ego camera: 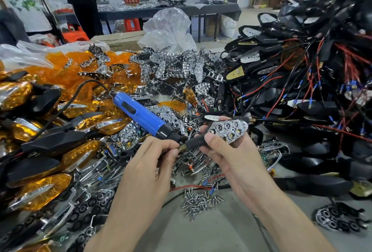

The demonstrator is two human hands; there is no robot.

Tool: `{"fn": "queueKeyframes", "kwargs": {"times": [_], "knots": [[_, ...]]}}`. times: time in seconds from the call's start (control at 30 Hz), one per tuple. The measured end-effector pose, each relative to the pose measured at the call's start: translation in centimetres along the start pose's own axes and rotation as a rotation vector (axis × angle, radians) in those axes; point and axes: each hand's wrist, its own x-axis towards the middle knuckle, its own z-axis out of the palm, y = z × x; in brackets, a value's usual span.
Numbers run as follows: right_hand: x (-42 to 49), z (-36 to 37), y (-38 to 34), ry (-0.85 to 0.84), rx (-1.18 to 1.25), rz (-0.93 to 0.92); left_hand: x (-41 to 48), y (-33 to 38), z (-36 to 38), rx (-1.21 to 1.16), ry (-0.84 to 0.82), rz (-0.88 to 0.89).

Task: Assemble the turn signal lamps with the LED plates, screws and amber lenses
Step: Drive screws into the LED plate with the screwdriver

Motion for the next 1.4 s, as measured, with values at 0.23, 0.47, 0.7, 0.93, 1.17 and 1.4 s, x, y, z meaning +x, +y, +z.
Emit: {"fn": "queueKeyframes", "kwargs": {"times": [0.23, 0.47, 0.7, 0.93, 1.17, 1.4], "knots": [[0.34, -0.51, 0.41, 0.002, -0.03, -0.004, 0.1, 0.35, 0.0, -0.003, -0.004, 0.007], [0.39, -0.74, 0.53, 0.02, -0.064, -0.02, 0.03, 0.66, -0.07, -0.019, -0.021, -0.017], [0.27, -0.85, 0.32, 0.023, -0.073, -0.034, -0.03, 0.78, -0.1, 0.01, -0.04, -0.009], [0.23, -0.85, 0.34, 0.024, -0.067, -0.04, -0.01, 0.64, 0.02, 0.024, -0.03, 0.004], [0.23, -0.82, 0.25, 0.026, -0.055, -0.012, 0.05, 0.47, 0.12, 0.032, -0.03, 0.016], [0.54, -0.12, -0.46, 0.085, 0.144, 0.119, -0.01, 0.6, -0.01, 0.035, -0.019, -0.029]]}}
